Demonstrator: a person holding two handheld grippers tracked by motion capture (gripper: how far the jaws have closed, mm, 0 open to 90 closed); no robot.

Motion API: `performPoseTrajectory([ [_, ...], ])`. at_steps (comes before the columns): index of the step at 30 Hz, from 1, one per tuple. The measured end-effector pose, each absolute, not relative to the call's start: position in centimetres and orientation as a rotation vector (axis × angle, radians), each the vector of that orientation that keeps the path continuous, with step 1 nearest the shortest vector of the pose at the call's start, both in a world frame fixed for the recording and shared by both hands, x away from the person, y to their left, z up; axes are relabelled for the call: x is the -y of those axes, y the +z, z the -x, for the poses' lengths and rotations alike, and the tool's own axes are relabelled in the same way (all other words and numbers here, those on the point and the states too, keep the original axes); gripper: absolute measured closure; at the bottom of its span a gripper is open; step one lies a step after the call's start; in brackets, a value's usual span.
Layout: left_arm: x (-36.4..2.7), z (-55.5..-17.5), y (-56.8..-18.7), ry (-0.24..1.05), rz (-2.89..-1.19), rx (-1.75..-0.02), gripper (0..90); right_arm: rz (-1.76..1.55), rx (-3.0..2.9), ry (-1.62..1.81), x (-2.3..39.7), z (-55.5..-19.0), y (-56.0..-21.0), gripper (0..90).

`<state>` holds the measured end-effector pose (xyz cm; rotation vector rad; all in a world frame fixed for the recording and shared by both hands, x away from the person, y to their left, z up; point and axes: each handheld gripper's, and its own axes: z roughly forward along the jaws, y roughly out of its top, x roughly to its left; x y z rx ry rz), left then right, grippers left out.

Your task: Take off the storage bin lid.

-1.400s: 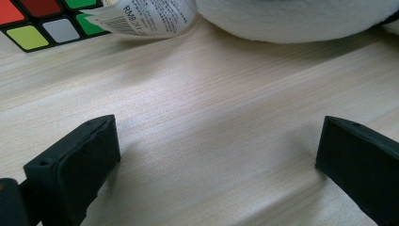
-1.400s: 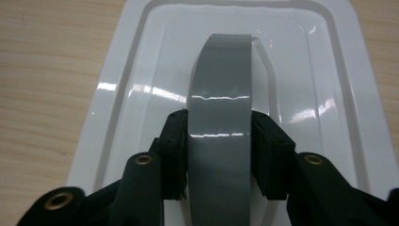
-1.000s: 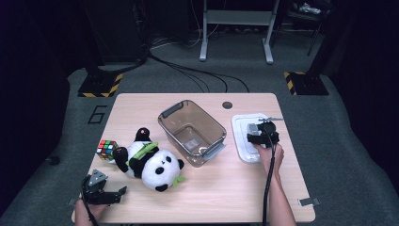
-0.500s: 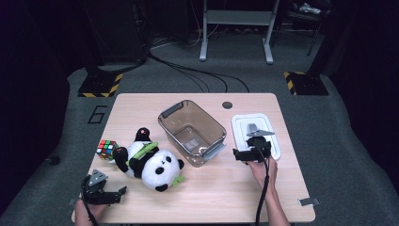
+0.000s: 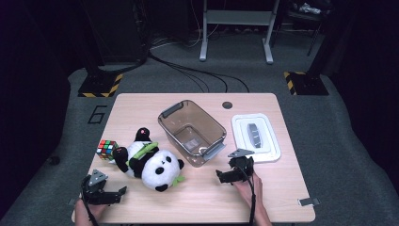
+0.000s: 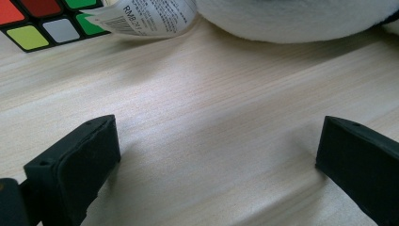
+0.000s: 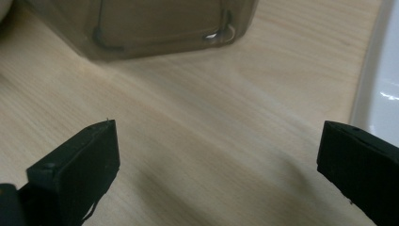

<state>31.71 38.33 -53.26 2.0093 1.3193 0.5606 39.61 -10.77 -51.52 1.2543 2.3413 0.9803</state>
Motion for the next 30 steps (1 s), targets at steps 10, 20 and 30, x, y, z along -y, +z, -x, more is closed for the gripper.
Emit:
performPoseTrajectory([
  [10,-38.3,-31.7,-53.2,0.561,-2.012,-1.321,0.0,-1.197,-2.357,0.943,9.5,-38.9,-52.7,0.0],
  [20,-39.2,-31.5,-51.7,0.529,-1.981,-1.324,0.2,-1.198,-2.355,0.951,9.5,-38.8,-52.7,0.0],
  [30,-38.7,-31.5,-45.7,0.514,-2.013,-1.221,0.1,-1.196,-2.353,0.957,9.6,-38.8,-52.8,0.0],
])
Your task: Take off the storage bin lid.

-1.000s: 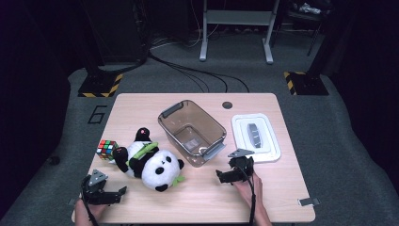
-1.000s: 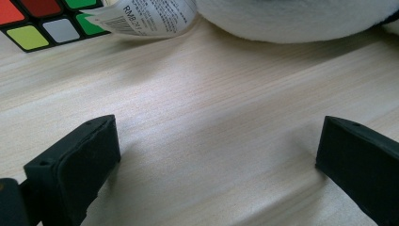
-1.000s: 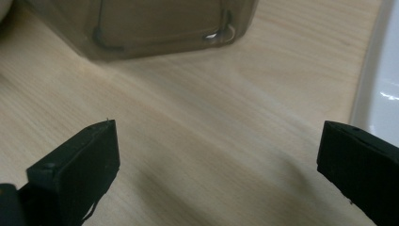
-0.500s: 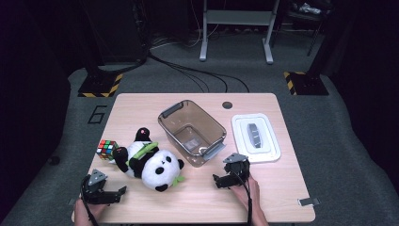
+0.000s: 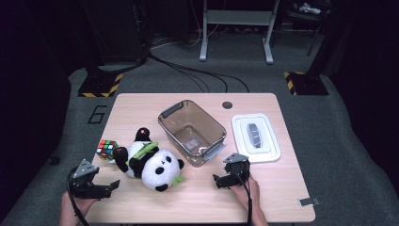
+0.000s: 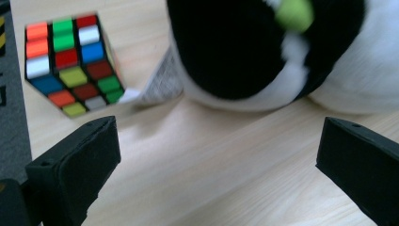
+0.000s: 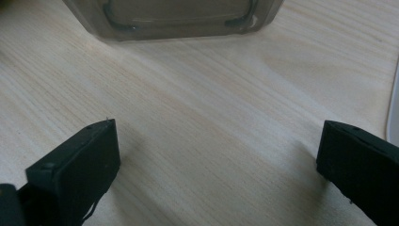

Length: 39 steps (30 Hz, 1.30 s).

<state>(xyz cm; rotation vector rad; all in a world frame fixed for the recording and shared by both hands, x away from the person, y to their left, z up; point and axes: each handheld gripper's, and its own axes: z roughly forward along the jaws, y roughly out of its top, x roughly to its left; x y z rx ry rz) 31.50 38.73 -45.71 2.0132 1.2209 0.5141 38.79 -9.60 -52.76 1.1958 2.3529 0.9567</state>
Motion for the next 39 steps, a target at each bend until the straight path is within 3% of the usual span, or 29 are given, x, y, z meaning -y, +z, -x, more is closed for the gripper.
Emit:
performPoseTrajectory([
  [13,-33.5,-35.6,-39.8,0.550,-2.084,-1.020,0.1,-1.188,-2.345,0.959,9.6,-38.8,-52.8,0.0],
  [29,-30.1,-39.1,-40.5,0.477,-2.157,-0.960,1.3,-1.186,-2.346,0.958,9.6,-38.8,-52.8,0.0],
  [34,-29.2,-39.7,-40.8,0.475,-2.197,-0.949,8.5,-1.188,-2.347,0.958,9.6,-38.8,-52.8,0.0],
  [39,-28.5,-40.3,-41.4,0.467,-2.244,-0.965,22.2,-1.184,-2.347,0.959,9.6,-38.8,-52.8,0.0],
])
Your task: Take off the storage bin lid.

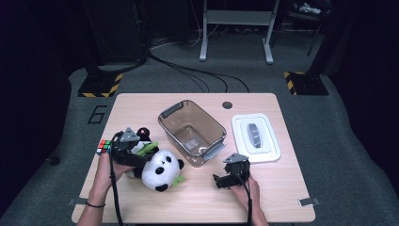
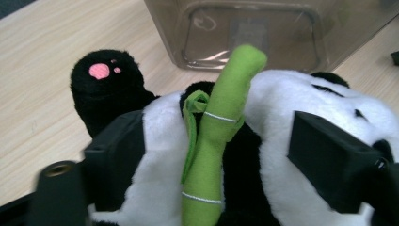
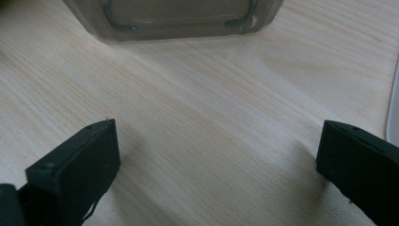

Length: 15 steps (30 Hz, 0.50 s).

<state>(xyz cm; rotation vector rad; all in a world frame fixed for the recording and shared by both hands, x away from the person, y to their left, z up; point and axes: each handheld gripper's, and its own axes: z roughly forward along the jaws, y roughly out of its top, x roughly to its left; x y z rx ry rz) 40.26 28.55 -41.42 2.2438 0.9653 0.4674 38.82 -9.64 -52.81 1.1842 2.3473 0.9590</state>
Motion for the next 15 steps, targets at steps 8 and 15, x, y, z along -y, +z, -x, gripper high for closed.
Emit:
performPoseTrajectory([
  [8,-28.1,-40.5,-42.9,0.480,-2.265,-1.005,52.0,-1.184,-2.346,0.960,9.6,-38.8,-52.8,0.0],
  [15,-28.0,-39.9,-43.1,0.558,-2.263,-0.980,72.8,-1.185,-2.344,0.961,9.7,-38.8,-52.8,0.0],
])
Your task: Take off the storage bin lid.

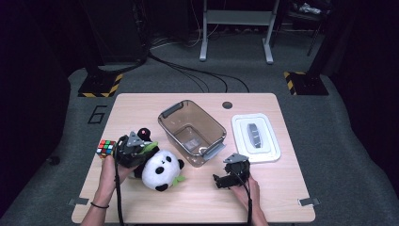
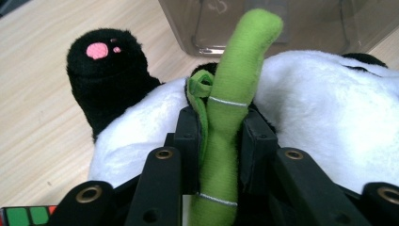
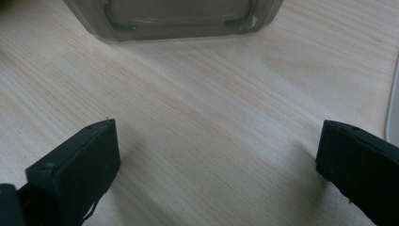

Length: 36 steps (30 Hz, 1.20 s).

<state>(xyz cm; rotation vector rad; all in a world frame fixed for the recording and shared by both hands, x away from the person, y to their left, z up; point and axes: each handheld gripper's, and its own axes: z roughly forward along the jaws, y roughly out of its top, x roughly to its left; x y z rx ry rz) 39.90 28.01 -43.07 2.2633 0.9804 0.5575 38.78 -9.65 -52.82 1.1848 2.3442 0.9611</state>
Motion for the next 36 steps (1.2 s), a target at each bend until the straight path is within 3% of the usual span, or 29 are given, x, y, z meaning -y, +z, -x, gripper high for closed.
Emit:
performPoseTrajectory([
  [36,-31.1,-37.0,-37.7,0.527,-2.107,-0.817,75.5,-1.205,-2.333,0.961,9.7,-38.7,-52.8,0.0],
])
